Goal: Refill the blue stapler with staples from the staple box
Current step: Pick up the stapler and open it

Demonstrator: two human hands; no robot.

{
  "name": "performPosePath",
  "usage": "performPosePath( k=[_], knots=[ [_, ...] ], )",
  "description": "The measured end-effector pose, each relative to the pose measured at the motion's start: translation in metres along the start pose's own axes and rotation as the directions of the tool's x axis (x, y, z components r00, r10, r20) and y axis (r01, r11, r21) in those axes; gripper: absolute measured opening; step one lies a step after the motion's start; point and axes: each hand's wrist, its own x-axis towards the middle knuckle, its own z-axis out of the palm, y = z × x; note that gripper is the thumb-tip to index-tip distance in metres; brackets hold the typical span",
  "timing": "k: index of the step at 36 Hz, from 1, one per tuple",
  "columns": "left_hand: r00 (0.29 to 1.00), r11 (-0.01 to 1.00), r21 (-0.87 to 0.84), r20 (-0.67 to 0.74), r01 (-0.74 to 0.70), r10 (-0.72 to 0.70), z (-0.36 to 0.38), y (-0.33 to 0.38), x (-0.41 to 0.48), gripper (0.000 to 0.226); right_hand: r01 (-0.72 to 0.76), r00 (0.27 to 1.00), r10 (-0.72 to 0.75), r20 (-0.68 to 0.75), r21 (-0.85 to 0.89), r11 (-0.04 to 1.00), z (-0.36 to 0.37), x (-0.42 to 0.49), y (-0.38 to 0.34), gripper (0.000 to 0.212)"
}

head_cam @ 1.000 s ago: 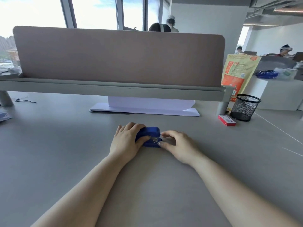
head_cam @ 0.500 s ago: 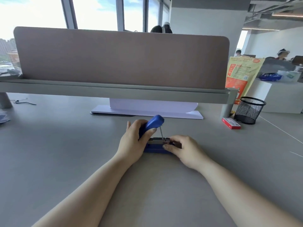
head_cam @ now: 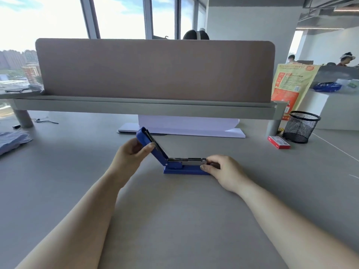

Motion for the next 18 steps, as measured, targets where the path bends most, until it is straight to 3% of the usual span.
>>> performPosePath(
  k=[3,8,12,18],
  knots=[
    [0.999,0.996,0.078,-0.042,0.037,-0.033,-0.009,-0.004,-0.003,0.012,-0.001,1.0,0.001,-0.019,-0.003,1.0,-0.001,0.0,0.0,0.026],
    [0.992,0.963,0.263,-0.119,0.065,-0.034,-0.014,-0.016,0.002,0.042,-0.021,0.999,0.019,-0.05,-0.034,0.999,-0.002,-0.003,0.0,0.026],
    [0.987,0.816,0.568,-0.159,0.103,-0.014,-0.014,-0.028,0.006,0.052,-0.037,0.996,0.032,-0.083,-0.056,0.998,-0.005,-0.004,-0.002,0.025],
    [0.99,0.643,0.754,-0.13,0.135,-0.056,-0.012,-0.031,0.008,0.052,-0.063,0.993,0.057,-0.108,-0.055,0.996,-0.005,-0.005,-0.002,0.02]
  ],
)
